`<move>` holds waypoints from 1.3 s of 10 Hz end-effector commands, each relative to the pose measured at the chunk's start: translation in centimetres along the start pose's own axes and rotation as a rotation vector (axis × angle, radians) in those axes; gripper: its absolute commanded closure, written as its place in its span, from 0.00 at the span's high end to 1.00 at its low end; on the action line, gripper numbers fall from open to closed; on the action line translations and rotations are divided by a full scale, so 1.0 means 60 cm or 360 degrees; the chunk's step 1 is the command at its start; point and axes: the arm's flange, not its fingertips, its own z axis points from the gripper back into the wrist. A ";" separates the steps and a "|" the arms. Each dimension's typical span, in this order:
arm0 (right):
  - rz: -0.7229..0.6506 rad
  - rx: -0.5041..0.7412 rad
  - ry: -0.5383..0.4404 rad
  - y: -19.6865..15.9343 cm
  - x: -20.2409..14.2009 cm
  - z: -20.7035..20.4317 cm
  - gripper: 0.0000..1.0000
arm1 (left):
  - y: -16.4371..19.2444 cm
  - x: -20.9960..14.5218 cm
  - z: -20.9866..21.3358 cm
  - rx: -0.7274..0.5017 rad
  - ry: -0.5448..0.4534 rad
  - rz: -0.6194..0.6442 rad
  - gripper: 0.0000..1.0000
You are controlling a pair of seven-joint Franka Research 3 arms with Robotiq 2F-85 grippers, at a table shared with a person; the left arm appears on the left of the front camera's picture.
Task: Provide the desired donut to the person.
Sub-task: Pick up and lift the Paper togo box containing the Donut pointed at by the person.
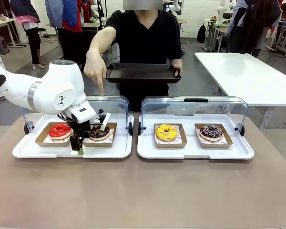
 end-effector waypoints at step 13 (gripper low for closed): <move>0.0006 0.0020 -0.0011 0.000 0.000 -0.001 1.00 | 0.010 0.001 0.000 0.0004 -0.0085 -0.0037 0.00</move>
